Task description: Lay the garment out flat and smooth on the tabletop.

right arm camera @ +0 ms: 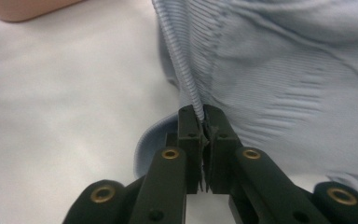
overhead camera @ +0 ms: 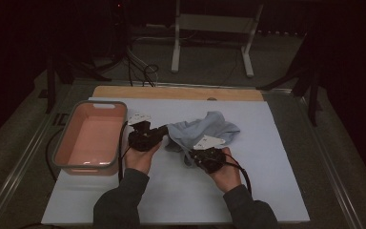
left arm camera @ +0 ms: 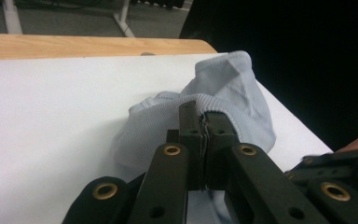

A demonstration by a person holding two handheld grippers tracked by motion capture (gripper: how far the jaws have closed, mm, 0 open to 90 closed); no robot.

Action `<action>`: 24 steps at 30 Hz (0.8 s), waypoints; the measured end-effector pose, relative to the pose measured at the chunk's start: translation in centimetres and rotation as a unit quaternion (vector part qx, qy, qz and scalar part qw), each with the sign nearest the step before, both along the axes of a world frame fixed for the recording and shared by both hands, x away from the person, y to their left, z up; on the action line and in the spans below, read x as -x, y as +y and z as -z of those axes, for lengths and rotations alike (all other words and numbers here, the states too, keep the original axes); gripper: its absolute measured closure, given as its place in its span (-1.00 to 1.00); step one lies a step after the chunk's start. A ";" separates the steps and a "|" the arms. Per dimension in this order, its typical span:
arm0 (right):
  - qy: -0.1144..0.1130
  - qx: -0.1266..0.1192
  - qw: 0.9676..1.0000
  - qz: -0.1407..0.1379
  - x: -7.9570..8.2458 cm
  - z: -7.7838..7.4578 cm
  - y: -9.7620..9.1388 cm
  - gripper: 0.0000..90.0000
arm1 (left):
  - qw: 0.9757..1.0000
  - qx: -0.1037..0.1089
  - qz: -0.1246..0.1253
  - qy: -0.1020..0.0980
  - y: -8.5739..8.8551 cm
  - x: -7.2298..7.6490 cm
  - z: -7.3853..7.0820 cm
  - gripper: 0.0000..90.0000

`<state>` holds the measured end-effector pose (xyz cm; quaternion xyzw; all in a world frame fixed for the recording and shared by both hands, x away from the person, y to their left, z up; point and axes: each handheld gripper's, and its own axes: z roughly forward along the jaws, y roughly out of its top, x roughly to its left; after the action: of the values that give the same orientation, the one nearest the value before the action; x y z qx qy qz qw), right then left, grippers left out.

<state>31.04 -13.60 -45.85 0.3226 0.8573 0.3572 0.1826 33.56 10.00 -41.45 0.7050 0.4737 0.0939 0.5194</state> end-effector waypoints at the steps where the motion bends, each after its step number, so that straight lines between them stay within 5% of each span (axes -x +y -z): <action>1: 0.000 0.000 1.000 0.000 0.0 0.0 0.0 0.94 | 1.000 0.000 0.000 0.000 0.0 0.0 0.0 0.98; 5: -0.016 -0.010 1.000 0.025 -0.3 -1.1 -1.5 0.95 | 1.000 -0.022 -0.001 -0.003 -0.4 0.0 0.7 0.92; 17: -0.045 -0.036 0.997 0.055 -0.5 -3.3 -3.5 0.95 | 0.996 -0.085 0.002 0.003 -1.5 -0.3 2.2 0.27; 24: -0.051 -0.042 0.996 0.067 -0.5 -3.9 -4.8 0.95 | 0.994 -0.108 -0.005 0.014 -1.9 -0.8 3.2 0.17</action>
<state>31.49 -18.39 -41.91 0.3679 0.8078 0.3958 0.2356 34.40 8.14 -44.69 0.7560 0.4712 0.1370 0.4333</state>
